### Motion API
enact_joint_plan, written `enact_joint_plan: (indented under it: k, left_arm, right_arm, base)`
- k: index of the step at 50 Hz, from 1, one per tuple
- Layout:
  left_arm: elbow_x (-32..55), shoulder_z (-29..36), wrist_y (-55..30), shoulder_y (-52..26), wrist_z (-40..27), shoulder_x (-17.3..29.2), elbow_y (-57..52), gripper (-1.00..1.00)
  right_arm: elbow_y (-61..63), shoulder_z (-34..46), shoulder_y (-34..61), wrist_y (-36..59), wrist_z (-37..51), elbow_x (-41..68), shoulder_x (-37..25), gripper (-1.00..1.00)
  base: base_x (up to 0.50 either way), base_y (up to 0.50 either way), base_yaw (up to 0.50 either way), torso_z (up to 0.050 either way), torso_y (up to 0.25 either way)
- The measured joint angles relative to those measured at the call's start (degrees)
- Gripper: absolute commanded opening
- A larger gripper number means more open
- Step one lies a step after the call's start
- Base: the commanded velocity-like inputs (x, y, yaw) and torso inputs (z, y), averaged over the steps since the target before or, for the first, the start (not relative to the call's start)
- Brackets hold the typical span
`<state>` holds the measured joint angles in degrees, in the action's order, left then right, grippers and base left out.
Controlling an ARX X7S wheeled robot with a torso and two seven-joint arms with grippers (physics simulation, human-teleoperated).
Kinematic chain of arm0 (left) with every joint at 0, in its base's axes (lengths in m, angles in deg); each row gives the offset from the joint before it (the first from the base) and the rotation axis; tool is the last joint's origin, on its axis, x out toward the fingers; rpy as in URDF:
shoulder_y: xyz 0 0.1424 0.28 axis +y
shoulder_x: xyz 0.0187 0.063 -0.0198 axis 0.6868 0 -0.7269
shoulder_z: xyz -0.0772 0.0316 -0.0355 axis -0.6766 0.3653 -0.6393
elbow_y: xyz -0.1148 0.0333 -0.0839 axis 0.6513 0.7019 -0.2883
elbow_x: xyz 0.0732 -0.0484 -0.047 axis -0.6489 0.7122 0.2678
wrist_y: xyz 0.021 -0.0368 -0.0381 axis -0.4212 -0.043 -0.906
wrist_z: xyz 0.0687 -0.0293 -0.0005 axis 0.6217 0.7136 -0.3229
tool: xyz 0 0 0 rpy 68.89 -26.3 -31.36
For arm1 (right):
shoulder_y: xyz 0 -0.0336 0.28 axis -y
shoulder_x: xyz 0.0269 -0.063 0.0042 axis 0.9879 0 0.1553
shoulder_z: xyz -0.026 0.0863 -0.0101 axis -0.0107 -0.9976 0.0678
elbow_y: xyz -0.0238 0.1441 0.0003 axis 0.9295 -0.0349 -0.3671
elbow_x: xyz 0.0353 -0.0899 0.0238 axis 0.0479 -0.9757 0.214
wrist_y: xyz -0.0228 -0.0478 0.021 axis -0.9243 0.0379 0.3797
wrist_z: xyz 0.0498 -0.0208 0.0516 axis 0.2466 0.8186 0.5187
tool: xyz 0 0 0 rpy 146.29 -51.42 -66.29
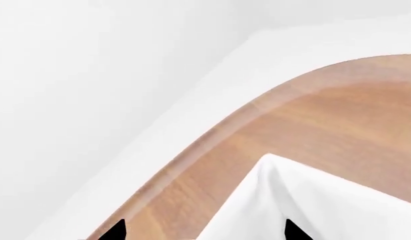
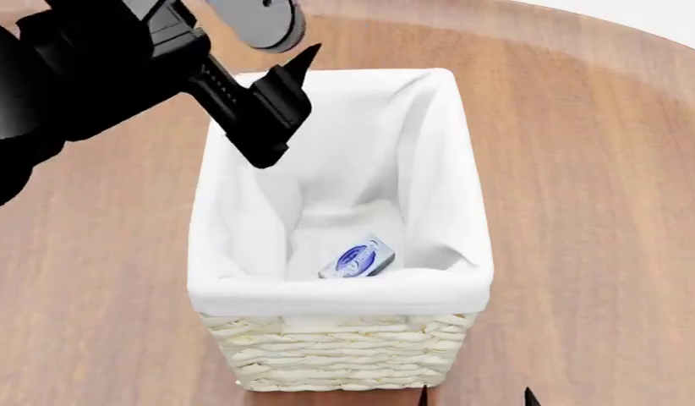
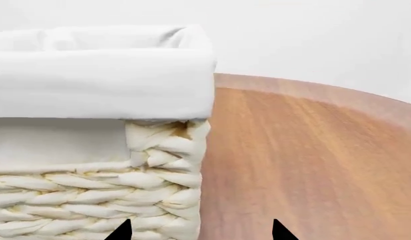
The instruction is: Pick up the cream cheese box, and put it in the basket.
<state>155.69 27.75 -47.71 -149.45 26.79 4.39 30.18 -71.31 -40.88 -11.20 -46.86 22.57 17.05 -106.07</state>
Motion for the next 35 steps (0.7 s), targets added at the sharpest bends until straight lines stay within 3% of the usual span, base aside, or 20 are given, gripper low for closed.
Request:
enact_joint_plan:
  k: [10,22,27,35]
  left_arm:
    - [5.11,-6.04,2.84,2.89,-12.49,9.62,-19.57,1.0]
    - [7.72,-12.24,8.92,7.15,-24.05,16.43,-31.6,1.0]
    - [8.41,-14.6,11.25,8.4,-28.43,18.71,-35.07,1.0]
    - [9.43,-18.61,14.7,9.6,-36.2,22.26,-39.79,1.0]
  right_arm:
    - [13.88,-4.6,-0.7,5.98,4.89,2.16,-4.19,1.0]
    - [36.49,-11.93,7.83,23.53,16.85,11.0,-12.7,1.0]
    - [41.94,-5.92,21.48,25.38,30.12,21.92,-23.57,1.0]
    - [46.61,12.76,56.51,26.5,49.01,40.63,-36.17,1.0]
  base:
    - [0.0,0.0,0.0,0.0,0.0]
    - [0.0,0.0,0.0,0.001,0.0]
    - [0.0,0.0,0.0,0.0,0.0]
    - [0.0,0.0,0.0,0.0,0.0]
